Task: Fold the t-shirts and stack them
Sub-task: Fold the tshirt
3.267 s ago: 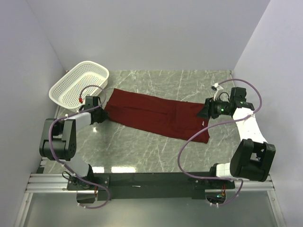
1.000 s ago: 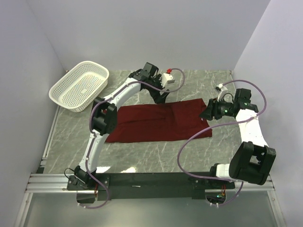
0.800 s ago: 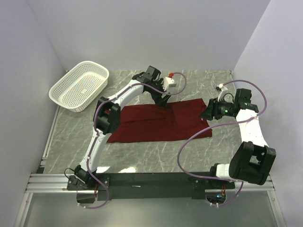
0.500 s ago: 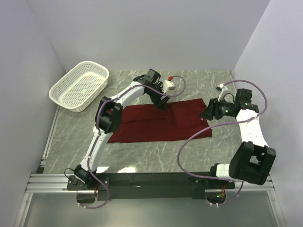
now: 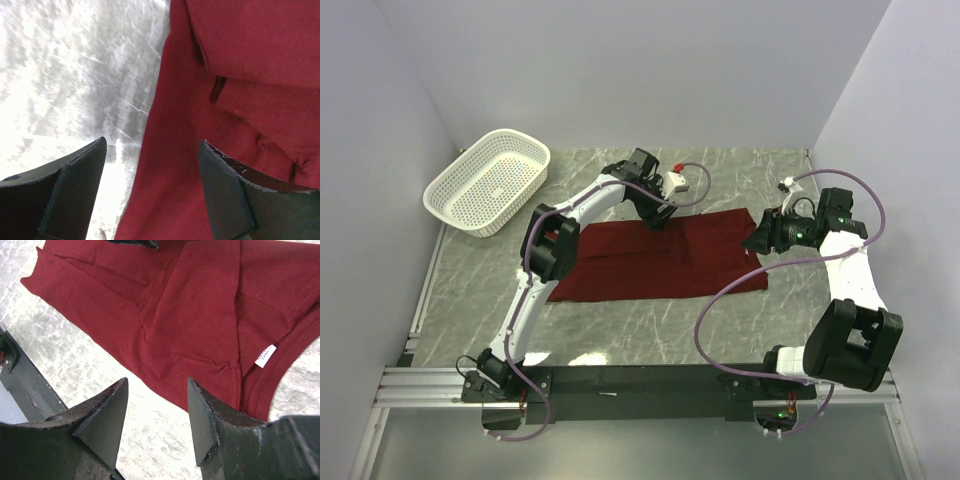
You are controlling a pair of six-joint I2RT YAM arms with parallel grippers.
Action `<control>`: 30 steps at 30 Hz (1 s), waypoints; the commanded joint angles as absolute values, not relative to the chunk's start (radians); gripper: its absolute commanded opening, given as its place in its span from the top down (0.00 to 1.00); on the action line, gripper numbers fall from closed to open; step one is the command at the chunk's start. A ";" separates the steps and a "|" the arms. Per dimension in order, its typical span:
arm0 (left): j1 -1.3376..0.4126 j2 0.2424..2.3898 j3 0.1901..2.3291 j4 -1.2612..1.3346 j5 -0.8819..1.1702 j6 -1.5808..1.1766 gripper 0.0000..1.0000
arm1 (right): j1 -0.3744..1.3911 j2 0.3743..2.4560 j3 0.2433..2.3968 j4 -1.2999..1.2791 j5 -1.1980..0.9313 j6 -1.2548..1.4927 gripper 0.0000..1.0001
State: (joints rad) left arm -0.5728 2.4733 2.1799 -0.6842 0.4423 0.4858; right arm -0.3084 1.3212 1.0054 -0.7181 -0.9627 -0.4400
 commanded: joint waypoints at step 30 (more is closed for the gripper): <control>-0.499 2.470 2.164 -0.575 0.403 0.358 1.00 | -0.331 1.305 1.009 -0.726 -0.997 -0.457 0.42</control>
State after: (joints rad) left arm -0.5419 2.4809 2.1483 -0.6285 0.3893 0.4191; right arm -0.3214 1.3212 1.0054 -0.7261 -0.9710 -0.4435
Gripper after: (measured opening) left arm 0.013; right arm 0.578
